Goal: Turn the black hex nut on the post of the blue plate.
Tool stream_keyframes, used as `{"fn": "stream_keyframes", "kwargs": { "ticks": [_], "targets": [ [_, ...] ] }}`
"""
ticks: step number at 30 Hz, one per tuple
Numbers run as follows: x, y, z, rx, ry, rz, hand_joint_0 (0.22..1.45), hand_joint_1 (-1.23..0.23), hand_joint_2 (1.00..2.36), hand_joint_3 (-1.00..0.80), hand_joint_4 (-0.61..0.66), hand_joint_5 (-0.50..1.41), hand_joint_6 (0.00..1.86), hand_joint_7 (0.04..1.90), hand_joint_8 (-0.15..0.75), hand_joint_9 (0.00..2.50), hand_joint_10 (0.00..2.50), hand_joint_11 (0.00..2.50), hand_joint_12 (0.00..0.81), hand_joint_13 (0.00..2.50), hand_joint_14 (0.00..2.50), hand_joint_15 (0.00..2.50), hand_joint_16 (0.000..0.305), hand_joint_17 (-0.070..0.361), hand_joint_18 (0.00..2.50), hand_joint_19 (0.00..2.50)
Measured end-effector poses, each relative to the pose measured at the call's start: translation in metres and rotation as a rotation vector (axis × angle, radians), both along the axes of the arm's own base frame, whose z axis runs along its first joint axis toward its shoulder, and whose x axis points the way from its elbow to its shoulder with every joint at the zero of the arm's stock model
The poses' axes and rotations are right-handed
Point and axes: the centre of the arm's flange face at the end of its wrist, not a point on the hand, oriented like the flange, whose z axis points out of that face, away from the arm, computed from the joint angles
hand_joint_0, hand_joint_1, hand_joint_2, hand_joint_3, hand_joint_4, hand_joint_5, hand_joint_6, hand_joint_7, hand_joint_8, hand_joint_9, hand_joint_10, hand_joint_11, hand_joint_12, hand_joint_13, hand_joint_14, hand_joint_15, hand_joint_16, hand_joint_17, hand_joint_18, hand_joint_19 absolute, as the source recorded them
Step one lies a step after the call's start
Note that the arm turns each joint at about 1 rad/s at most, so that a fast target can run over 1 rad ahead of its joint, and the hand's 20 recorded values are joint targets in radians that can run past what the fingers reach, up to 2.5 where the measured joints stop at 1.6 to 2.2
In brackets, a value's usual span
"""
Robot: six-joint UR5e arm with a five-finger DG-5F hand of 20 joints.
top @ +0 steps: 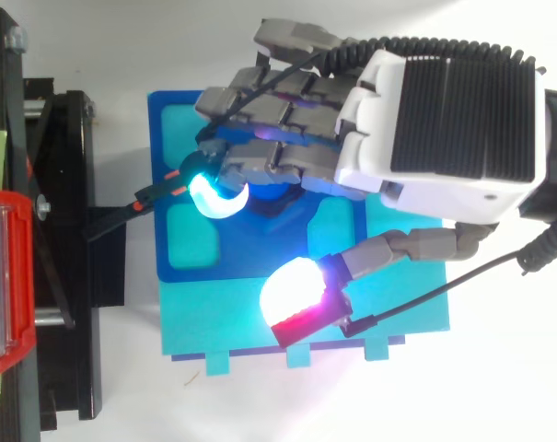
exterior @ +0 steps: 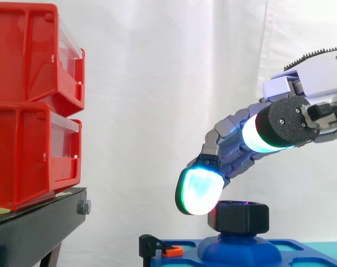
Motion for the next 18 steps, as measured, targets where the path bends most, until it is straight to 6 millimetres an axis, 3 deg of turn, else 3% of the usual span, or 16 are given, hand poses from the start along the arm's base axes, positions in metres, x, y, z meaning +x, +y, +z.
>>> {"fn": "stream_keyframes", "kwargs": {
  "ticks": [18],
  "targets": [
    [-0.008, -0.046, -0.002, -0.005, 0.024, 0.030, 0.47, -0.22, 1.00, -0.50, 0.13, -0.23, 0.50, 0.81, 0.239, 0.22, 0.00, 0.00, 0.387, 0.25, 0.00, 0.10, 0.062, 0.139, 0.07, 0.19]
  ]
}}
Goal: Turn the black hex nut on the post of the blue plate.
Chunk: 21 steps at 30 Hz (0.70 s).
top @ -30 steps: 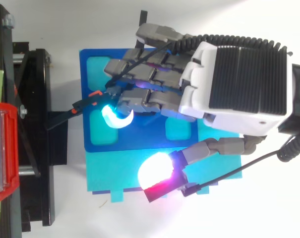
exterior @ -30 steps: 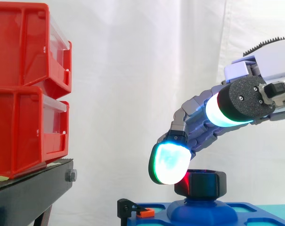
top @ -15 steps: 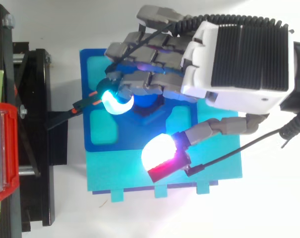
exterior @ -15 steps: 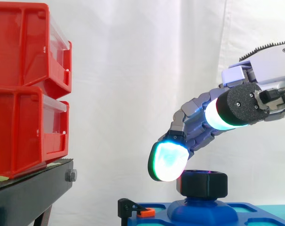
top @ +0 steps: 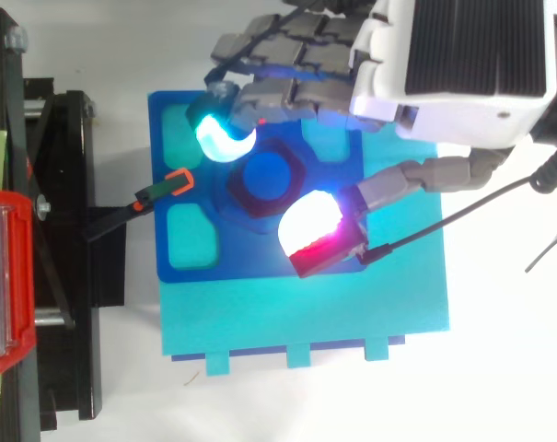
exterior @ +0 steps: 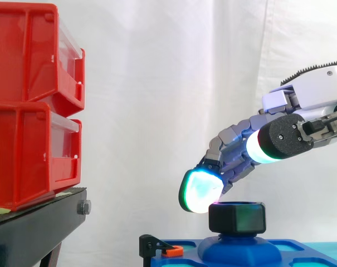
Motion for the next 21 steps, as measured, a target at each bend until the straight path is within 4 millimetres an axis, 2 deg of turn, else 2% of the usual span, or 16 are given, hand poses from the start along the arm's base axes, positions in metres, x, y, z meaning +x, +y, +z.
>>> {"fn": "stream_keyframes", "kwargs": {
  "ticks": [10, 21],
  "targets": [
    [0.000, -0.021, 0.003, 0.009, -0.029, 0.013, 0.47, -0.22, 1.00, -0.50, 0.13, -0.23, 0.50, 0.81, 0.239, 0.21, 0.00, 0.00, 0.387, 0.25, 0.00, 0.10, 0.062, 0.139, 0.07, 0.18],
    [0.011, -0.010, 0.030, 0.004, -0.064, 0.005, 0.47, -0.22, 1.00, -0.50, 0.13, -0.23, 0.50, 0.81, 0.239, 0.22, 0.00, 0.00, 0.386, 0.25, 0.00, 0.10, 0.062, 0.138, 0.07, 0.18]
  ]
}}
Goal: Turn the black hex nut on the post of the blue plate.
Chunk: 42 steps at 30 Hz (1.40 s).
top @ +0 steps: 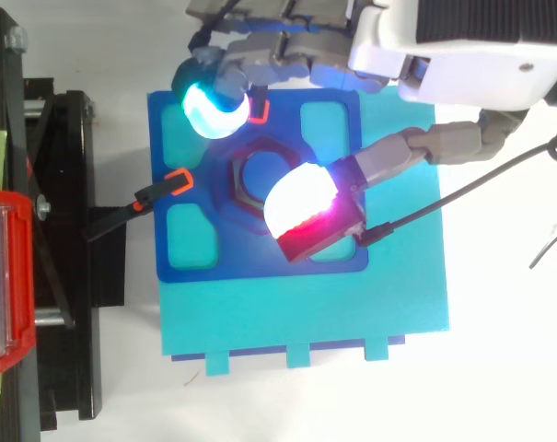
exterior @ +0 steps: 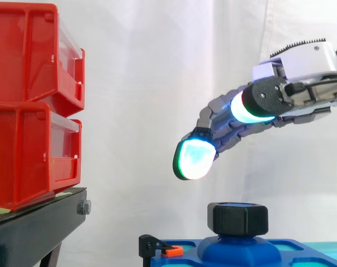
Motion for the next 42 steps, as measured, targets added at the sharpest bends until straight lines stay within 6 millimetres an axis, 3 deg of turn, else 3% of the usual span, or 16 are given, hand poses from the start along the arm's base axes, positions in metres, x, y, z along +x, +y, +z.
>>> {"fn": "stream_keyframes", "kwargs": {
  "ticks": [12, 21, 42],
  "targets": [
    [0.019, 0.039, -0.016, -0.008, -0.034, -0.029, 0.47, -0.23, 1.00, -0.50, 0.13, -0.23, 0.50, 0.81, 0.240, 0.21, 0.00, 0.00, 0.386, 0.25, 0.00, 0.09, 0.061, 0.138, 0.08, 0.18],
    [0.021, 0.065, -0.021, -0.011, -0.019, -0.028, 0.47, -0.23, 1.00, -0.50, 0.14, -0.23, 0.50, 0.81, 0.240, 0.21, 0.00, 0.00, 0.387, 0.25, 0.00, 0.10, 0.061, 0.138, 0.08, 0.19],
    [0.017, 0.076, -0.025, 0.006, 0.027, 0.003, 0.47, -0.24, 1.00, -0.50, 0.14, -0.23, 0.50, 0.96, 0.232, 0.20, 0.00, 0.00, 0.381, 0.25, 0.00, 0.10, 0.061, 0.137, 0.07, 0.18]
  ]
}}
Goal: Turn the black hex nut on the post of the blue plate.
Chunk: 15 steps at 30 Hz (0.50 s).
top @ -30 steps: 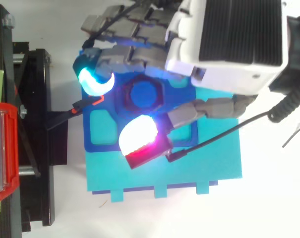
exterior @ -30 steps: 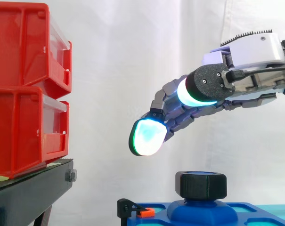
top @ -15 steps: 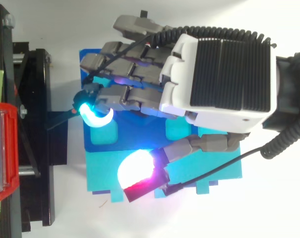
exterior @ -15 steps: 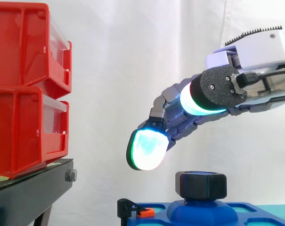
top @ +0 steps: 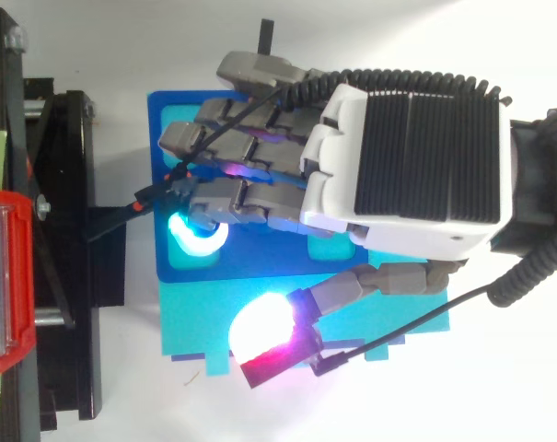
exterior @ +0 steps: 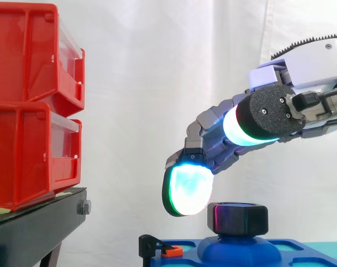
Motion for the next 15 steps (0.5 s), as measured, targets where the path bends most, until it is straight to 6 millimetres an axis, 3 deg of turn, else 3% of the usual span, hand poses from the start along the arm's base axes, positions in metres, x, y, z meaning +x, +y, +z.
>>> {"fn": "stream_keyframes", "kwargs": {
  "ticks": [4, 15],
  "targets": [
    [0.0000, -0.0010, -0.0004, 0.003, 0.001, 0.010, 0.47, -0.24, 1.00, -0.50, 0.17, -0.22, 0.50, 1.10, 0.230, 0.20, 0.00, 0.00, 0.379, 0.25, 0.00, 0.10, 0.061, 0.137, 0.07, 0.17],
    [-0.0019, -0.0095, -0.0011, 0.007, 0.012, 0.026, 0.47, -0.24, 1.00, -0.50, 0.17, -0.21, 0.50, 1.11, 0.235, 0.20, 0.00, 0.00, 0.379, 0.25, 0.00, 0.10, 0.061, 0.137, 0.07, 0.17]
  ]
}}
